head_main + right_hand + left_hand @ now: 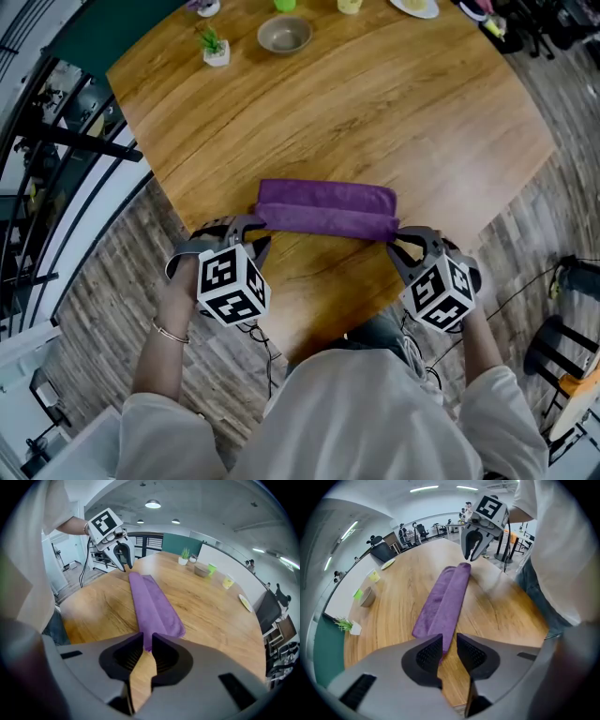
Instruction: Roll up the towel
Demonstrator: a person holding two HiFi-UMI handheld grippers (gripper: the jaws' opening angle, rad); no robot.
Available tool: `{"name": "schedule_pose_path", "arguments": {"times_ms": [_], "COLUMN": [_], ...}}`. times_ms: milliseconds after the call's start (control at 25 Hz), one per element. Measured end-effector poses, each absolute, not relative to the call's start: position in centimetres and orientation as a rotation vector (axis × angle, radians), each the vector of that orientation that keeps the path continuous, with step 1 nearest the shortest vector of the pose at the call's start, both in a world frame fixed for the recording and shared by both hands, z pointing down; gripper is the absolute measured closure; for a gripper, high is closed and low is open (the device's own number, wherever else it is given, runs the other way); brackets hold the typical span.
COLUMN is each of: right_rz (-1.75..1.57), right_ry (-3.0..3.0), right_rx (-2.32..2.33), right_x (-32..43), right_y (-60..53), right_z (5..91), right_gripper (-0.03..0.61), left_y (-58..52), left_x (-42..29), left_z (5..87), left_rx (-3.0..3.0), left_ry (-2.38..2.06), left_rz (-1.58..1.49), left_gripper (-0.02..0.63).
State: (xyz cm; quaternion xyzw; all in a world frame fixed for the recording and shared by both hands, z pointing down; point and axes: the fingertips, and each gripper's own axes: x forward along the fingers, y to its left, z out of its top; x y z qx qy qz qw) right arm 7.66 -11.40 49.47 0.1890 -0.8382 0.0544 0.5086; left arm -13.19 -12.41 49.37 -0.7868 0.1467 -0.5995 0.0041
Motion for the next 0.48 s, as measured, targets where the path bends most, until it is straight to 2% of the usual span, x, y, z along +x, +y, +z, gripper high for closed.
{"name": "schedule_pose_path", "arguments": {"times_ms": [480], "right_rz": [0.002], "right_ry": [-1.944], "right_rx": [0.357], "right_x": [7.1], "right_y": [-11.2], "right_z": [52.7], "right_gripper": [0.518], "left_y": [-12.6], "left_x": [-12.9], "left_z": [52.7], "left_rx": [-2.428], "left_ry": [0.386], "left_rz": [-1.887], "left_gripper": [0.525]}}
